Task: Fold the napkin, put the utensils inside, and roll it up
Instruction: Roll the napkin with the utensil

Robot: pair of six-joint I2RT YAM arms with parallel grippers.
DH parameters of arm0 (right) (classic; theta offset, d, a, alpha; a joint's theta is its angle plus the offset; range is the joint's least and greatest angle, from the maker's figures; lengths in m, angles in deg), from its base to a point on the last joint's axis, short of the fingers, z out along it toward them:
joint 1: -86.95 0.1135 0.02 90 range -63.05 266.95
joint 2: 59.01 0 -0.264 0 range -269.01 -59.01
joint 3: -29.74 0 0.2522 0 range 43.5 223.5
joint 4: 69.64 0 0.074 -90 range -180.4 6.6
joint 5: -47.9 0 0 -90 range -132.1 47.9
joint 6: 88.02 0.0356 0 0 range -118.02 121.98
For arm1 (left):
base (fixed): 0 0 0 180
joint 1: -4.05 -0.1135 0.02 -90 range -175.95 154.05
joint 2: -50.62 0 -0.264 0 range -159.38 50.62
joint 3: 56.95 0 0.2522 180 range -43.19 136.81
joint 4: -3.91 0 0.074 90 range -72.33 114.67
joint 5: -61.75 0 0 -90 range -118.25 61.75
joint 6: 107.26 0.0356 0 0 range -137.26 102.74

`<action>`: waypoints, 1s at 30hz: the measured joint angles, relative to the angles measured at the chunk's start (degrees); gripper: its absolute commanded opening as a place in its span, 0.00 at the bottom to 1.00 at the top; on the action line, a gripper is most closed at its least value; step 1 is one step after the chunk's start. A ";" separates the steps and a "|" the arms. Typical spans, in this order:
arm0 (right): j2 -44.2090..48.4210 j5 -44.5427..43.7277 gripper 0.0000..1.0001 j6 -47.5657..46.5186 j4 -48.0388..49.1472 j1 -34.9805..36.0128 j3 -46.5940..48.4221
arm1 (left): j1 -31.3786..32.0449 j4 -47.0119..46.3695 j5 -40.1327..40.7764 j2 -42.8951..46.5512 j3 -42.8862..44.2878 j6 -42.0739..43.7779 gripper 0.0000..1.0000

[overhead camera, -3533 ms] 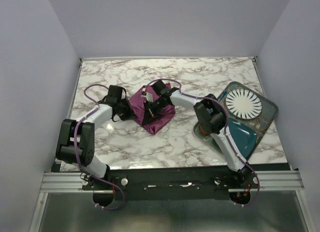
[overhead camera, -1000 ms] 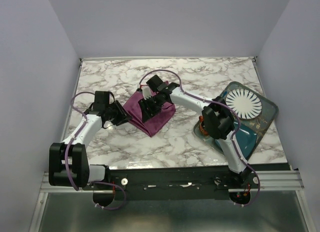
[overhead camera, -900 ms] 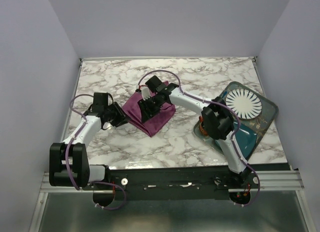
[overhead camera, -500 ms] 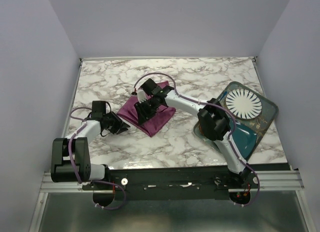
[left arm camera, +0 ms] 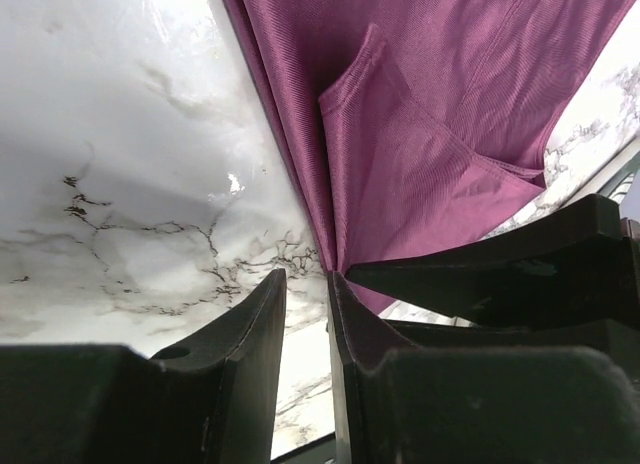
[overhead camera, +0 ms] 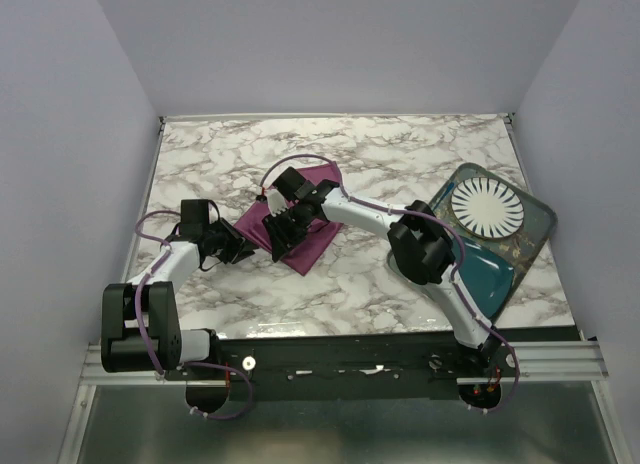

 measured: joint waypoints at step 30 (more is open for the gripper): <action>-2.56 -43.76 0.73 -10.56 -4.76 12.72 8.13 | -2.86 13.94 17.51 0.92 8.70 -0.63 0.25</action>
